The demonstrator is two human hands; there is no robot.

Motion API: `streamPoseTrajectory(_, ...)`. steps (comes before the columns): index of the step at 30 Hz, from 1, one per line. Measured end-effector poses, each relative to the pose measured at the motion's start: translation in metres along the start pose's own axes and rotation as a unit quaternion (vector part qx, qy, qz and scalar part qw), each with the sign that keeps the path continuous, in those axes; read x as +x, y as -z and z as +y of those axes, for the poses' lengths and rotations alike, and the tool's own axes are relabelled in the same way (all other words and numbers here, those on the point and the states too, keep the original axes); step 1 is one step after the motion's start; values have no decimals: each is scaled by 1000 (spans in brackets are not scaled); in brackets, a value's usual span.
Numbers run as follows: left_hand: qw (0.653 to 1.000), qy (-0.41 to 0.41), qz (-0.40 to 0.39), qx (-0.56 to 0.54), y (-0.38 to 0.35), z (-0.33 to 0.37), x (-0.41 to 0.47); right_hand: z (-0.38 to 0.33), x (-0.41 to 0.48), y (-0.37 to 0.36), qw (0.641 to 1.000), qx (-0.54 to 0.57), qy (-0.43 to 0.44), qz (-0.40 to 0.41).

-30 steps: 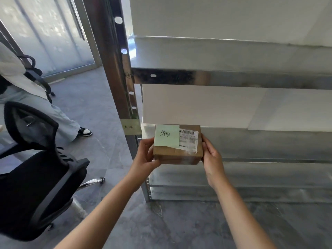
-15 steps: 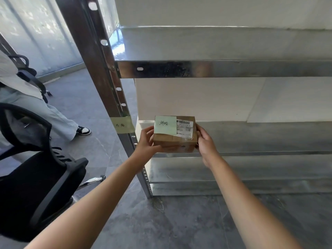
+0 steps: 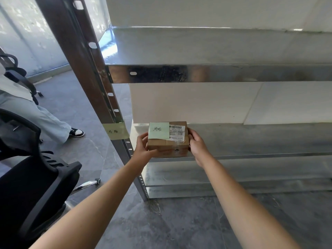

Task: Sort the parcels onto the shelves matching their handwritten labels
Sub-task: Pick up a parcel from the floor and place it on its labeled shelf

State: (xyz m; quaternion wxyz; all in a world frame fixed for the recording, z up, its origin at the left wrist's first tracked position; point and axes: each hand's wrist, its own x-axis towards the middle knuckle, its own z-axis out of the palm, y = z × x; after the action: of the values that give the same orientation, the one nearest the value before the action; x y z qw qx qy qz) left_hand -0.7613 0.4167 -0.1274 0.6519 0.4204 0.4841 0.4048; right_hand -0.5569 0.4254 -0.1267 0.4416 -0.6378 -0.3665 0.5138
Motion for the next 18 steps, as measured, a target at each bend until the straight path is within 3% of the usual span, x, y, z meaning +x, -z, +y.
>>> streamPoseTrajectory(18, 999, 10, 34, -9, 5, -12, 18, 14, 18, -9, 999, -28, -22, 11)
